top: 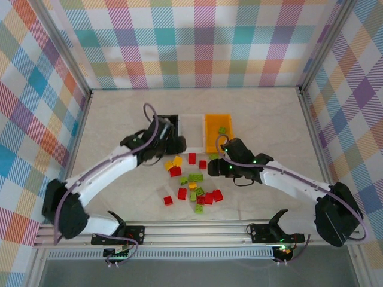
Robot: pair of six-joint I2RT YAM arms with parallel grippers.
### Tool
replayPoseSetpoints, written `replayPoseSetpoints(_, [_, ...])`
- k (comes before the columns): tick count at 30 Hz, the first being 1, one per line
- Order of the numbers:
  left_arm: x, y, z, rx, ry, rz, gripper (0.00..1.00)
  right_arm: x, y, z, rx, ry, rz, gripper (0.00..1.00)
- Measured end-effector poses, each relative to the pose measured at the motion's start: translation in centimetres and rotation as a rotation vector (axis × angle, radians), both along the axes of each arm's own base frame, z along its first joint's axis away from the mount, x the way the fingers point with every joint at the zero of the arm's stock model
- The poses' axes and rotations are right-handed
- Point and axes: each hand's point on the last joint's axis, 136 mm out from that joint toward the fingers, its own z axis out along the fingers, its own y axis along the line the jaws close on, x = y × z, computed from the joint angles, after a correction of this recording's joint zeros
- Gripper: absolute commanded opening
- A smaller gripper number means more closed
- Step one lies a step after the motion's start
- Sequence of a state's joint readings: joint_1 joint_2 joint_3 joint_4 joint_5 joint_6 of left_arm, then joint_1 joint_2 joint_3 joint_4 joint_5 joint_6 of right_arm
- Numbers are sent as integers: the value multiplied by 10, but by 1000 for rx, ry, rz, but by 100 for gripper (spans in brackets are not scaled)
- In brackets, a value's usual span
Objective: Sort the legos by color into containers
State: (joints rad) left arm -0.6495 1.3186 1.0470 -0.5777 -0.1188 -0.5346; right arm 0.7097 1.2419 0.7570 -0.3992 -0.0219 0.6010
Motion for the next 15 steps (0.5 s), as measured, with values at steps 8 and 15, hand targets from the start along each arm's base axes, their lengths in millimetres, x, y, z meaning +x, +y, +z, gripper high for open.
replayPoseSetpoints(8, [-117, 28, -86, 78, 277, -86, 87, -8, -8, -7, -13, 21, -18, 75])
replayPoseSetpoints(15, [-142, 21, -111, 67, 371, -117, 83, -9, -12, -6, -18, 14, -24, 75])
